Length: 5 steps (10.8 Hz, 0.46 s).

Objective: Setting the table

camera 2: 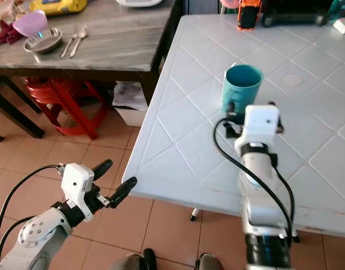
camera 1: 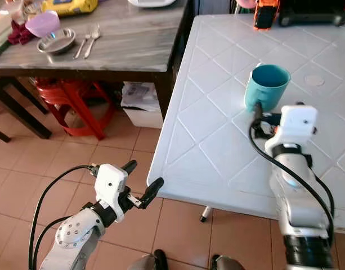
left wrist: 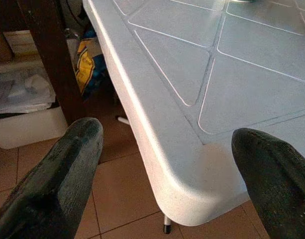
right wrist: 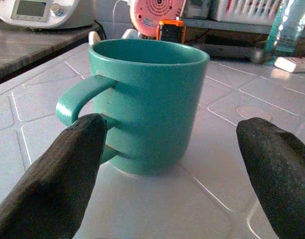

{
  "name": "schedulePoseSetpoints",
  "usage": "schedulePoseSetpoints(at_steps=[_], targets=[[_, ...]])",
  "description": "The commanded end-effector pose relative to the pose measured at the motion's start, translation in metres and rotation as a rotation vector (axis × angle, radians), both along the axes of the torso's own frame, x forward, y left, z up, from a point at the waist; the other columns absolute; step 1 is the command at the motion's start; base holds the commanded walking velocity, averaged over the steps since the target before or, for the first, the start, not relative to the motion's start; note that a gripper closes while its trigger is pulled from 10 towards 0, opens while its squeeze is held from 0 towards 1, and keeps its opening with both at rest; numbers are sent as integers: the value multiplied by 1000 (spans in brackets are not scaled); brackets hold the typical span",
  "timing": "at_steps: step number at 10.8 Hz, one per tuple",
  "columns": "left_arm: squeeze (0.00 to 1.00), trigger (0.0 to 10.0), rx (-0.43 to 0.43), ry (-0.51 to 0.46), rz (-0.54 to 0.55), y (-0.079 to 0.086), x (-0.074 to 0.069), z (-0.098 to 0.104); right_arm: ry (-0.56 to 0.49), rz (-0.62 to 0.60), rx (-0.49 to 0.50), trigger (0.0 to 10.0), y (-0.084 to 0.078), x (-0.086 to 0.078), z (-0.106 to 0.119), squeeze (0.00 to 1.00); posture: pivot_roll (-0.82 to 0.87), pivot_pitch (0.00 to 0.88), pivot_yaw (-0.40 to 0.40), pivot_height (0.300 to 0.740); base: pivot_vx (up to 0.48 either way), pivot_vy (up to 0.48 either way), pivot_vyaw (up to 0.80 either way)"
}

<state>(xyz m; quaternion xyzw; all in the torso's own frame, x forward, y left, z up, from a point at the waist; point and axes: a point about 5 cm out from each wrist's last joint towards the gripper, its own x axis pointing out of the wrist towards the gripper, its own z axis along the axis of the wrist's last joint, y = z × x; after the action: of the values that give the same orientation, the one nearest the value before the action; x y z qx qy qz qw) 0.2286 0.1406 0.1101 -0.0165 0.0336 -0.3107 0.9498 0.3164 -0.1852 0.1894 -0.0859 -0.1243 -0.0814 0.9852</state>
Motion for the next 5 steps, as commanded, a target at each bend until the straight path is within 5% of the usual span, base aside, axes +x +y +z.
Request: schedulePoseSetpoints(at_steps=[1,5], targets=[[0,10000,12,22,0,2,-3,-6,-1,16,-1,10000,6,1,-2,0,50,235,124,740,0,0,0],[0,10000,19,36,15,11,-1,-20,20,19,25,10000,16,-20,-17,0,44,231,133,740,0,0,0]])
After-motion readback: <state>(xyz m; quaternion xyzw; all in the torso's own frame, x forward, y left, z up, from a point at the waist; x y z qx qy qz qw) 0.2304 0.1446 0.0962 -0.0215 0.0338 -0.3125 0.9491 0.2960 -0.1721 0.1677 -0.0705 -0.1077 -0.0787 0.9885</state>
